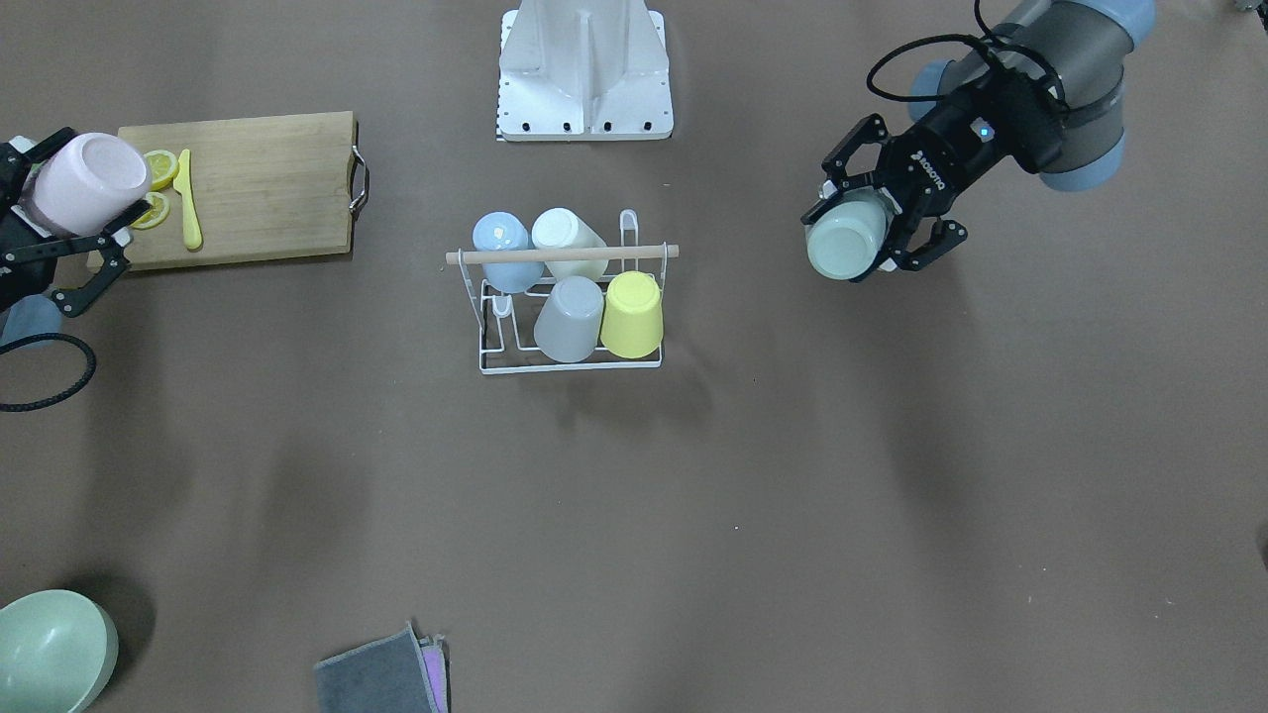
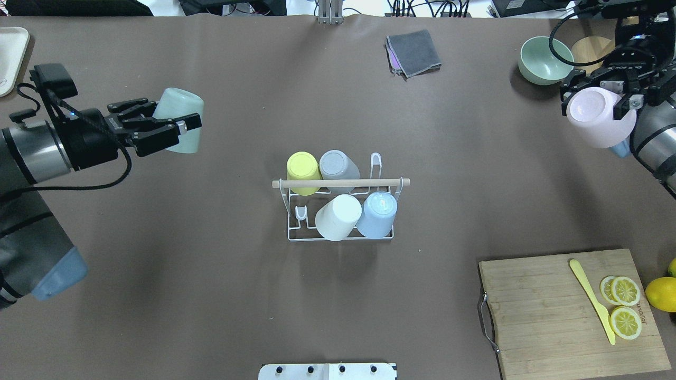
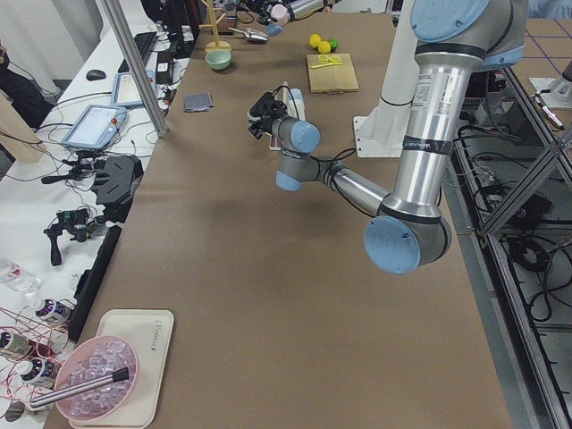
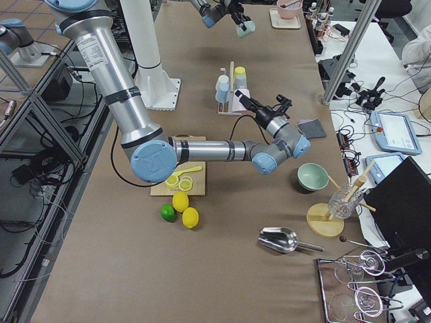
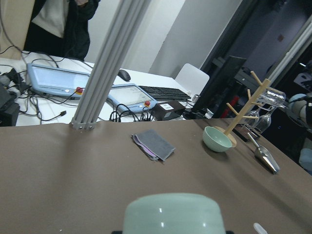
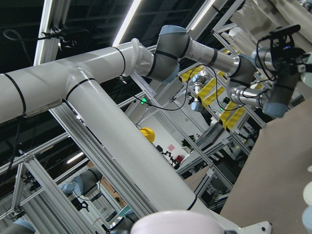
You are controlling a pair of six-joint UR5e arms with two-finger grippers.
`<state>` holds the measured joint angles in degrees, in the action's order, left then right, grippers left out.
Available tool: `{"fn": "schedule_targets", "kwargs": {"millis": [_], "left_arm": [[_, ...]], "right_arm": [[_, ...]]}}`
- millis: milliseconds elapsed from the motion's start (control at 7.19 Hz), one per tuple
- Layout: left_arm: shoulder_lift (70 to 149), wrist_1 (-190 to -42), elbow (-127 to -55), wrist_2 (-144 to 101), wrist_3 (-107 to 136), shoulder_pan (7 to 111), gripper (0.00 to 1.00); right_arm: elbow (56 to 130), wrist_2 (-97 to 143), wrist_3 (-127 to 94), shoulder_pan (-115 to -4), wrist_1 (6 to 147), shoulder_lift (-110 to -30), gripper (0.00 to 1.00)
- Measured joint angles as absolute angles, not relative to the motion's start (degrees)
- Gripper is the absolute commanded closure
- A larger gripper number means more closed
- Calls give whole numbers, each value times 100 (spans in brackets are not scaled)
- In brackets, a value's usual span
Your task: Place cup on cup holder
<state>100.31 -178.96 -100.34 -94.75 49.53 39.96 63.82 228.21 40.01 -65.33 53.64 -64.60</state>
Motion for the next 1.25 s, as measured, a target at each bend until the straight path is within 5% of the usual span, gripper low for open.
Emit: {"fn": "schedule_targets", "kwargs": {"millis": [417, 1252], "left_arm": [[10169, -18841, -9952, -7815, 3770, 2641, 100], [10730, -19450, -9362, -7192, 2888, 2133, 100]], "right_arm": [[6101, 23543, 5078, -6066, 5400, -6131, 97], [4756, 24725, 7329, -5470, 5405, -5227, 98]]}}
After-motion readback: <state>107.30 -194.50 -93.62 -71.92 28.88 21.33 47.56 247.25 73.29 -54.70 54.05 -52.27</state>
